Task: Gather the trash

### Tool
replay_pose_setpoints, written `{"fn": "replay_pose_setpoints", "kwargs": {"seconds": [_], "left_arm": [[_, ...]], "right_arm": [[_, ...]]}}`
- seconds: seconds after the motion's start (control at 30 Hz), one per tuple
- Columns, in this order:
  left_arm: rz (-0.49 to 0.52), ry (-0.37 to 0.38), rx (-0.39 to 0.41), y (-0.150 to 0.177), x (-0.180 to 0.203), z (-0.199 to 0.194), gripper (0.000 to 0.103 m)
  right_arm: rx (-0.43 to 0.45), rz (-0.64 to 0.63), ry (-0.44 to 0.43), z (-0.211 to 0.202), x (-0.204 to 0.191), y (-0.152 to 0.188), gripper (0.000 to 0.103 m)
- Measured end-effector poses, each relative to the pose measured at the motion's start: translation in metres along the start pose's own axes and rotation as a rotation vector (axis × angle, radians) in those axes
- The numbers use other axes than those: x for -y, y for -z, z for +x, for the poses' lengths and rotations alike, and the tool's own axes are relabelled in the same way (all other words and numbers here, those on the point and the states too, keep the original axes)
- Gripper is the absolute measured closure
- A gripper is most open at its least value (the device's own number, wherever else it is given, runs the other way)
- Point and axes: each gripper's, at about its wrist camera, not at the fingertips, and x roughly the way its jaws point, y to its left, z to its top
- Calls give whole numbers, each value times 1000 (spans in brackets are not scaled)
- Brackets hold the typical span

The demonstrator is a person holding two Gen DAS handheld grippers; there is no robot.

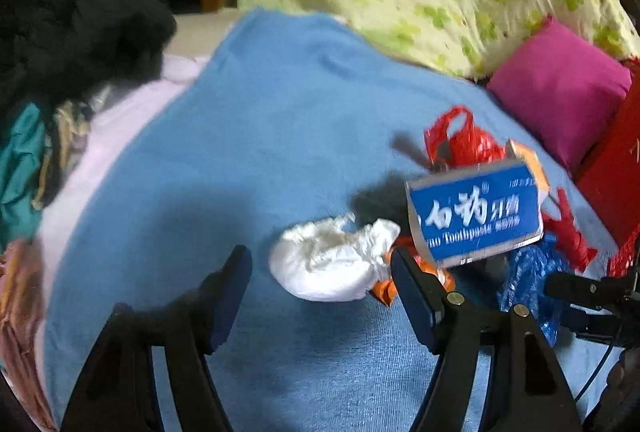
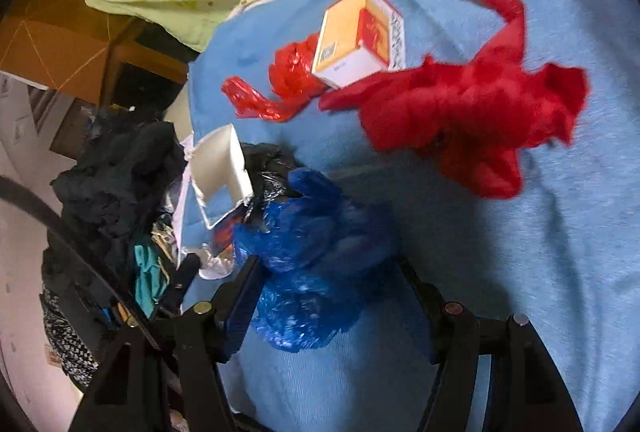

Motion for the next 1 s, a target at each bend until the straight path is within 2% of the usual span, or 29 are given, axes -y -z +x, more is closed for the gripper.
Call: {"fn": "replay_pose_setpoints", "kwargs": {"seconds": [0.07,0.13,0.23,0.3,0.37,0.57,0.67,0.8,1.0], "left_arm": [[8,-4,-23,0,1,7,31],[-23,24,-45,1,-4,13,31],[-72,60,-78,4,-14,19,51],[-83,63,-73,6,-17,16,54],[-77,52,-53,8,-16,10,57],[-23,-35,76,14,-5,-33,57],[-41,-15,121,21,2,-60,57],[-3,-38,151,29,27,-92,57],[98,-114,205,23,74,-148,57]], "right_arm": [[13,-29,9,3,-4,2,35],[25,-64,12,1,-6,6,38],[50,-99,17,-7,-9,13,41],[71,-132,22,-19,-10,18,41],[95,-164,30,-32,-11,24,41],[165,-252,71,-85,-10,40,41],[220,-311,112,-114,-11,46,41],[287,-364,135,-151,-14,54,41],[383,-447,151,-199,-27,69,41]]}}
